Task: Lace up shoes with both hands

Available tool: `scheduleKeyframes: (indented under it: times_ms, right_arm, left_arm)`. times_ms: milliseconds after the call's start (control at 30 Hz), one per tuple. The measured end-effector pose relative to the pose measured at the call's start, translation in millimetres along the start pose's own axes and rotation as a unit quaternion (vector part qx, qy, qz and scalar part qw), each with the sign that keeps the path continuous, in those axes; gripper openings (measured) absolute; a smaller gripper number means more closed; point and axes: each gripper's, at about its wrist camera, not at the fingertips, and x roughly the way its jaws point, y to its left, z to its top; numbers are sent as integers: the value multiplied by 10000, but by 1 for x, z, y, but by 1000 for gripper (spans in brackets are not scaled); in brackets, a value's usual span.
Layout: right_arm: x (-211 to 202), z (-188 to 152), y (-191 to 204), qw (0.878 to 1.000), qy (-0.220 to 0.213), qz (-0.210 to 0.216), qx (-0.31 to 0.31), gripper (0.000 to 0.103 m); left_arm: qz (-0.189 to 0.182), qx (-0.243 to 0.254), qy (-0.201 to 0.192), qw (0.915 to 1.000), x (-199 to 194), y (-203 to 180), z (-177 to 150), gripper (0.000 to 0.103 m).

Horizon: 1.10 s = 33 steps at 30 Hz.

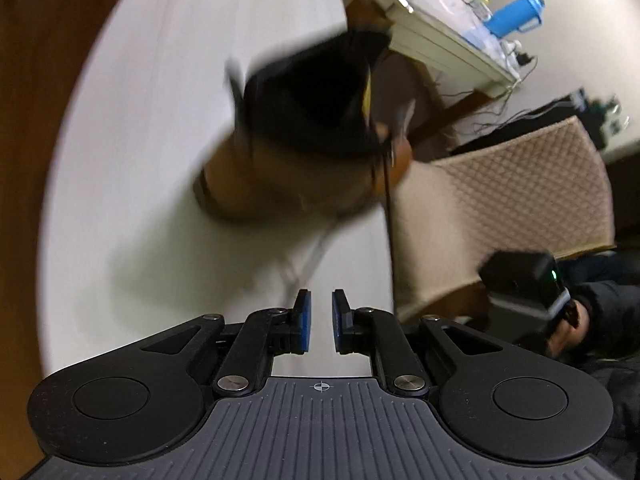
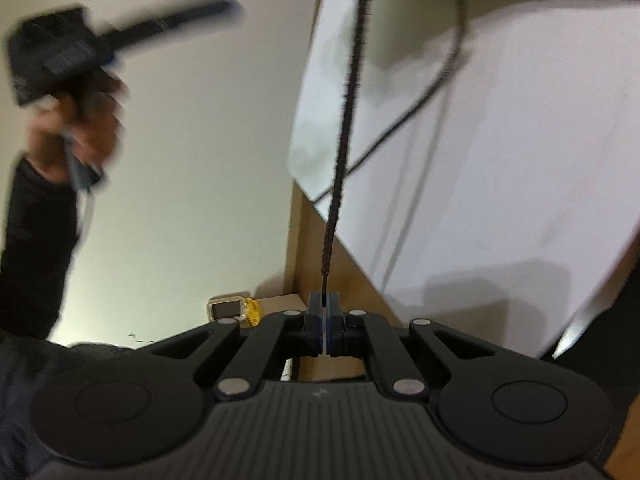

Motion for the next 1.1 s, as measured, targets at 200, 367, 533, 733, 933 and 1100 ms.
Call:
scheduleKeyframes:
  times_ms: [200,367,533,733,933,1100]
  right_arm:
    - [25,18,19,9997,-204,80,-114,2]
    - [34,28,29,9993,-310,45,-224,2]
    - [32,23,26,9984,-530,2,-195,9]
    - [-15,31,-9,9607,-2427,-1282,421,23]
    - [-23,56,-30,9358,-3100,-1610,481,24]
    - [-23,66,-33,9542,-2648,-1215,676,3]
  left_arm:
    - [-299,174,67,9994,22,-4,-7,13]
    - [-316,563,517,9966,36,-7,-6,13]
    - [603,1282,639,9879,37,-10,-9,3]
    - [1289,1510,400,9793,17,3,5,4]
    - [1419,1562,445,9765,15,13,10,4]
    - [1628,1396,518,9754,15,23,8,6]
